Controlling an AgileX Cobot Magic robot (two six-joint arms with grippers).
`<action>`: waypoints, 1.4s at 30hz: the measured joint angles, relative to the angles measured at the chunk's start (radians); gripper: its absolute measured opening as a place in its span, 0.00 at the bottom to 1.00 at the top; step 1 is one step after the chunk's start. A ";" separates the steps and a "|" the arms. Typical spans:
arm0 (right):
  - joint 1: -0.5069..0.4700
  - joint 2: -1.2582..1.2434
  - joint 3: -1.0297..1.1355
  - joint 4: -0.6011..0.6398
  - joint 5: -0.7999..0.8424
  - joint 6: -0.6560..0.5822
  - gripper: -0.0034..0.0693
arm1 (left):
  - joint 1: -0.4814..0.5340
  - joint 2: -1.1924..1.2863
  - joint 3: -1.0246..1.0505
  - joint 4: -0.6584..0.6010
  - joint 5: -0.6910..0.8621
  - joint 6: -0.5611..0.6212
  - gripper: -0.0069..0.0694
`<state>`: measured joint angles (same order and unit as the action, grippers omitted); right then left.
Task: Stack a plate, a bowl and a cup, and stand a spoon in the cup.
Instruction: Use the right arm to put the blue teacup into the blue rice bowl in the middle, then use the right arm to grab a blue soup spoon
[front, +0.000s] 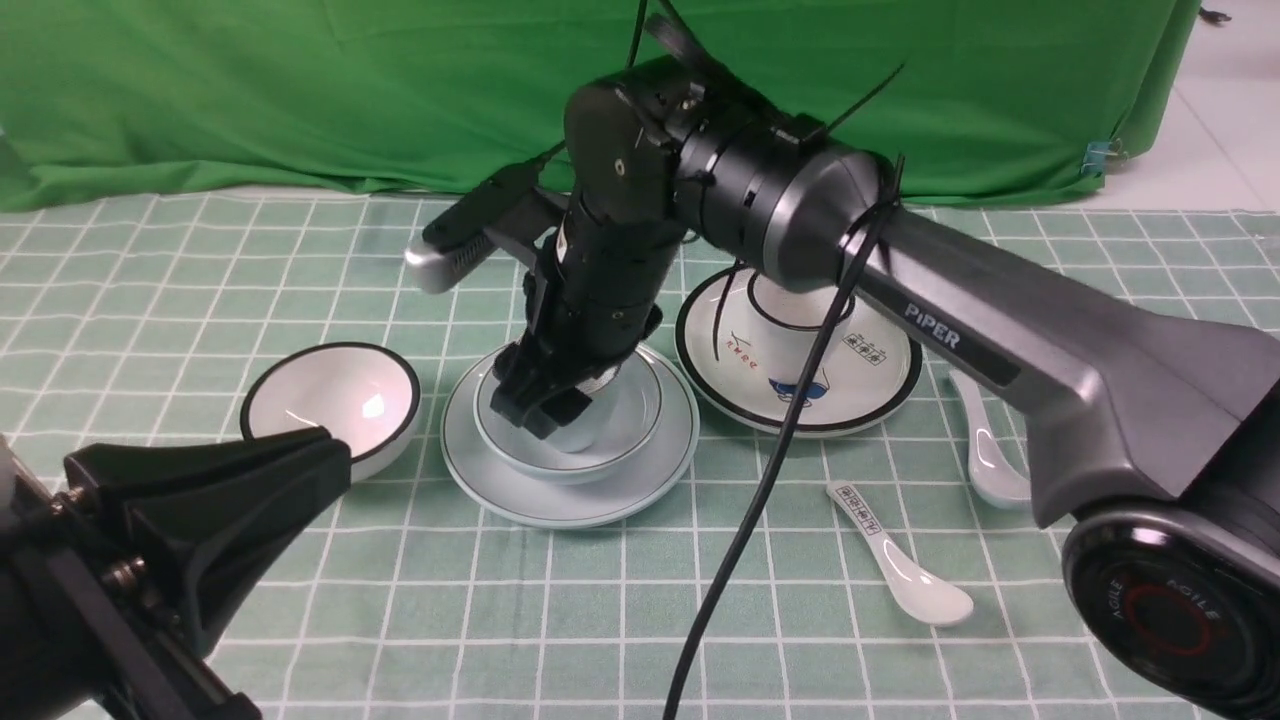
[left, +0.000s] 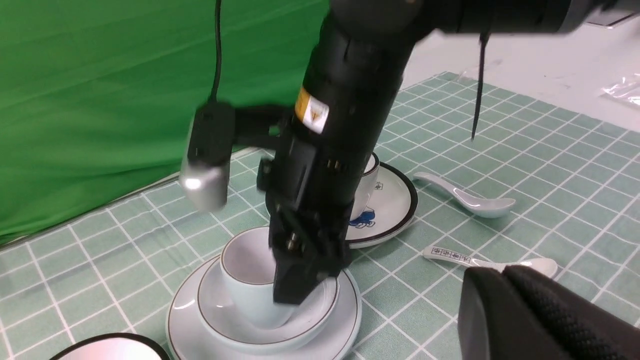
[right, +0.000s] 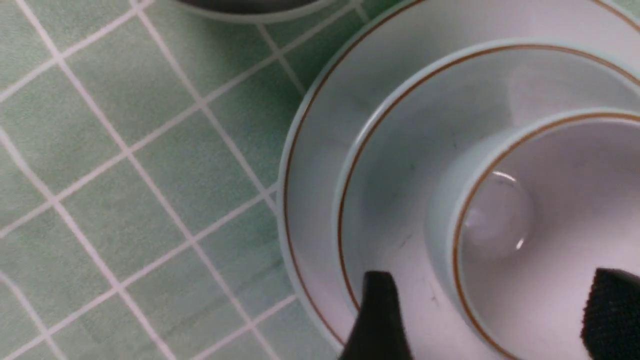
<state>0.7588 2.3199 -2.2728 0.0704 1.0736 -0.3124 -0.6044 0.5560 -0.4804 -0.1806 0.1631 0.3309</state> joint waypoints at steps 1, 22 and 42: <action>0.000 -0.012 -0.012 0.000 0.027 0.005 0.78 | 0.000 0.000 0.000 0.000 0.000 0.000 0.10; -0.527 -0.387 0.728 -0.005 -0.146 0.187 0.50 | 0.000 -0.001 0.000 0.021 0.001 0.001 0.10; -0.585 -0.158 0.658 0.047 -0.377 0.184 0.50 | 0.000 -0.001 0.000 0.025 0.001 0.000 0.10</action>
<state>0.1741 2.1619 -1.6149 0.1170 0.6969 -0.1282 -0.6044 0.5551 -0.4804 -0.1560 0.1639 0.3308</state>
